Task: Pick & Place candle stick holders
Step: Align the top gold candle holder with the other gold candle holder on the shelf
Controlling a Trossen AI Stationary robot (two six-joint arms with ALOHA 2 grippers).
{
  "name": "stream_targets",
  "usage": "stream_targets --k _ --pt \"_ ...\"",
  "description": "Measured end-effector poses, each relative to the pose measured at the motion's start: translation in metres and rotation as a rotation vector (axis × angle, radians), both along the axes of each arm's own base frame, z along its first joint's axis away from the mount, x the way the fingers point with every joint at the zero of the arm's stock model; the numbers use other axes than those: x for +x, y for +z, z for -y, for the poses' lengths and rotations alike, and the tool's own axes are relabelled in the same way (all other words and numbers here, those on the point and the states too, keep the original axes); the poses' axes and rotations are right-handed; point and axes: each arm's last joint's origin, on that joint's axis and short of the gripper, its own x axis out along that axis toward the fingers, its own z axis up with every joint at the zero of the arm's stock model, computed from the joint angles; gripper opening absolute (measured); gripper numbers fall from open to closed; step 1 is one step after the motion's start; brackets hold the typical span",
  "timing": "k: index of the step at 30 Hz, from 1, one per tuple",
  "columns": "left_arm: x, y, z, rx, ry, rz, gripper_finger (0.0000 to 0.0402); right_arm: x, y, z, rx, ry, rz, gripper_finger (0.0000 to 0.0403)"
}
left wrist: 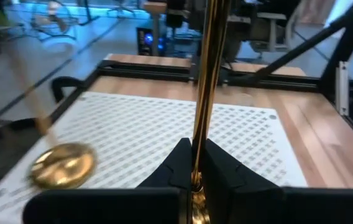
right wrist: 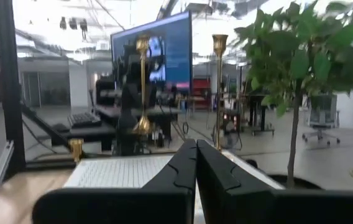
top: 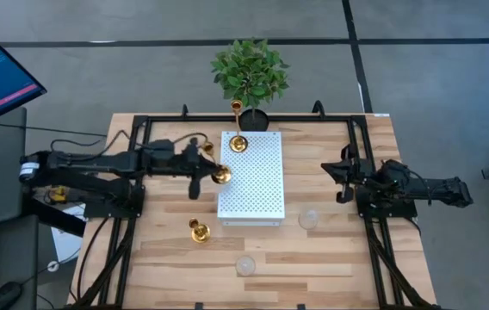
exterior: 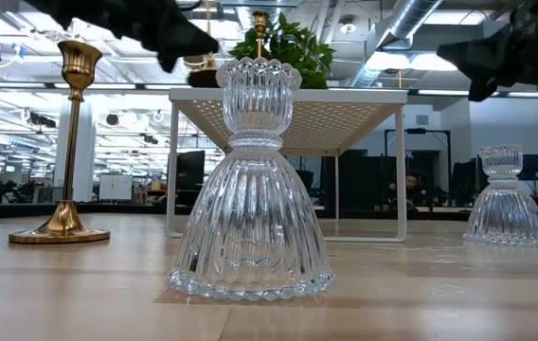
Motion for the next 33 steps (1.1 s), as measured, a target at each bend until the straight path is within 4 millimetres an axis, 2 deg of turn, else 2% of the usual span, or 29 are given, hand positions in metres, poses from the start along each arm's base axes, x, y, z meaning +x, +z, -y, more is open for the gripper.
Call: stream_targets --k 8,12,17,26,29,33 --pt "0.052 0.004 -0.002 0.043 -0.017 -0.064 0.0015 0.0 0.002 0.0 0.016 0.005 0.022 0.0" --pt "0.069 0.01 -0.002 0.044 -0.023 -0.067 0.0015 0.003 0.0 0.0 0.033 0.011 0.003 0.0" --pt "0.079 0.011 -0.003 0.045 -0.024 -0.076 0.0015 0.009 0.003 0.0 0.033 0.012 0.02 0.0017" --pt "0.09 0.013 -0.004 0.047 -0.024 -0.055 0.0015 0.03 0.018 0.001 0.03 0.008 -0.009 0.0126" --pt "0.089 0.015 -0.004 0.048 -0.024 -0.045 0.0015 0.044 0.03 0.001 0.034 0.008 -0.034 0.0137" --pt "0.09 0.015 -0.004 0.048 -0.024 -0.039 0.0015 0.069 0.044 0.002 0.019 0.004 -0.083 0.0132"
